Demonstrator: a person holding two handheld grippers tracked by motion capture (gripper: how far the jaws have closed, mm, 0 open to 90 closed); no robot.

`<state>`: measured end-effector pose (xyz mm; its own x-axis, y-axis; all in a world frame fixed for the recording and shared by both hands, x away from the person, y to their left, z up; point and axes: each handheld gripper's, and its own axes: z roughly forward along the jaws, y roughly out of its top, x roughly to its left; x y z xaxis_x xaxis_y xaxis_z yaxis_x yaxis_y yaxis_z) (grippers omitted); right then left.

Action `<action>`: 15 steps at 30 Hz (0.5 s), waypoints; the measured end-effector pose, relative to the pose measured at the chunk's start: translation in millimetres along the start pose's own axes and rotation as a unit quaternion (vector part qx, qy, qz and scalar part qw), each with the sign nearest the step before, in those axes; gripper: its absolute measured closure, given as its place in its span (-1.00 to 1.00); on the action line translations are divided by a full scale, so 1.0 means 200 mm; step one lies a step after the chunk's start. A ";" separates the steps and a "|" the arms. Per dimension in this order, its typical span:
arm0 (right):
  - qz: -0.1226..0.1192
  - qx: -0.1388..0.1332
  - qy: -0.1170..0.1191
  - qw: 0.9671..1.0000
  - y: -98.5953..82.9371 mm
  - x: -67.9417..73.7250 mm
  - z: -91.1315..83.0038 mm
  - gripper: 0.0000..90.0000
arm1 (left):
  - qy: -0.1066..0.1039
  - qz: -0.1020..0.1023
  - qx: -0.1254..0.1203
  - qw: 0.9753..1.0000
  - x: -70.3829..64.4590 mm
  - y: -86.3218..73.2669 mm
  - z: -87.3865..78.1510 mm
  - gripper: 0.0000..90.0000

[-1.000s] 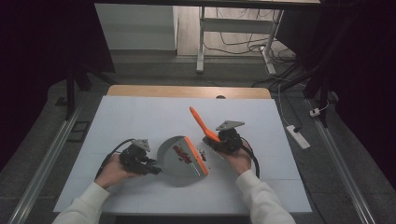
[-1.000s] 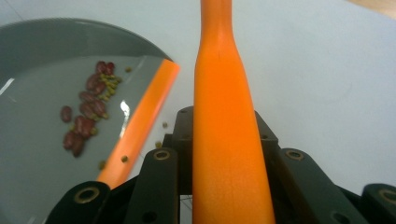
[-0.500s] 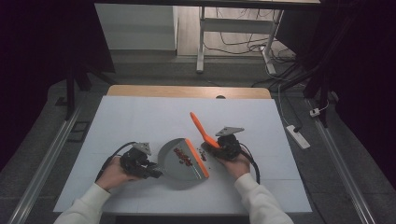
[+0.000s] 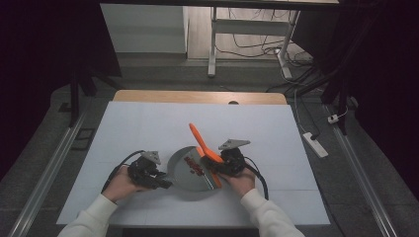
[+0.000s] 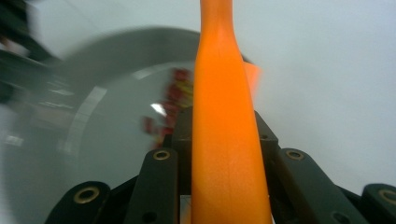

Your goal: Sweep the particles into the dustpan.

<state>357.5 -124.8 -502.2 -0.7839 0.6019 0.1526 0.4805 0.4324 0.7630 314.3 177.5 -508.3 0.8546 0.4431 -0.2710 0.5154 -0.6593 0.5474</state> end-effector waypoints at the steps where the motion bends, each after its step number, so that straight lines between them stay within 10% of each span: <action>1: 0.002 -0.002 0.012 1.000 0.01 0.02 0.00 0.57 | 0.001 0.000 0.001 1.000 0.00 0.00 0.00 0.36; 6: -0.046 -0.012 0.021 0.999 0.05 0.10 -0.01 0.57 | 0.001 0.000 0.000 1.000 0.00 0.00 0.00 0.36; 15: -0.019 -0.034 -0.049 0.998 0.03 -0.07 -0.13 0.57 | 0.001 0.002 0.001 1.000 -0.01 0.00 0.00 0.36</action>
<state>361.0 -148.6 -482.8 -0.7569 0.6505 0.0632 0.4214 0.4118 0.8080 312.8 177.4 -508.5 0.8565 0.4416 -0.2673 0.5121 -0.6617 0.5476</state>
